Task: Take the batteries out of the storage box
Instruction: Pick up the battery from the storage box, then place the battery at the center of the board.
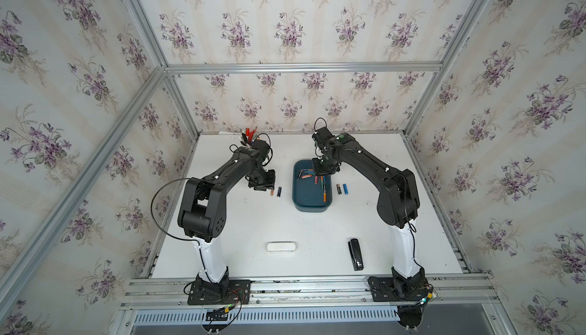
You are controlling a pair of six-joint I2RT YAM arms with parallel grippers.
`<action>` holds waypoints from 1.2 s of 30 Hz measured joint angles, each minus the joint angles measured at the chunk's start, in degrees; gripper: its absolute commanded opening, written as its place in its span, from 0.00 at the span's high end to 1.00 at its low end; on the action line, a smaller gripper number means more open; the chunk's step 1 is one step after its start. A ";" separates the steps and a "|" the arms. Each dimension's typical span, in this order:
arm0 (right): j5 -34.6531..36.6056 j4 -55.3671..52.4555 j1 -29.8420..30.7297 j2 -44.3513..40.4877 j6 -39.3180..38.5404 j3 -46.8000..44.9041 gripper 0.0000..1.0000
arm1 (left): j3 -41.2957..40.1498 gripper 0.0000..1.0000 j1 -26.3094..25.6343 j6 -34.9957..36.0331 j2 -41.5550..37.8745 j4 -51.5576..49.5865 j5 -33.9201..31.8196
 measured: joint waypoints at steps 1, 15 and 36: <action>-0.09 -0.26 -0.63 -0.74 -0.02 0.00 0.88 | 0.17 0.61 0.00 0.00 0.00 -0.11 0.07; 3.76 1.64 -13.64 -11.93 -5.38 -20.72 0.87 | 1.22 0.61 0.02 0.00 0.00 -0.57 0.09; 2.97 10.36 -15.28 -6.03 -10.29 -28.24 0.86 | 1.27 0.60 0.00 -0.17 0.37 -1.07 0.07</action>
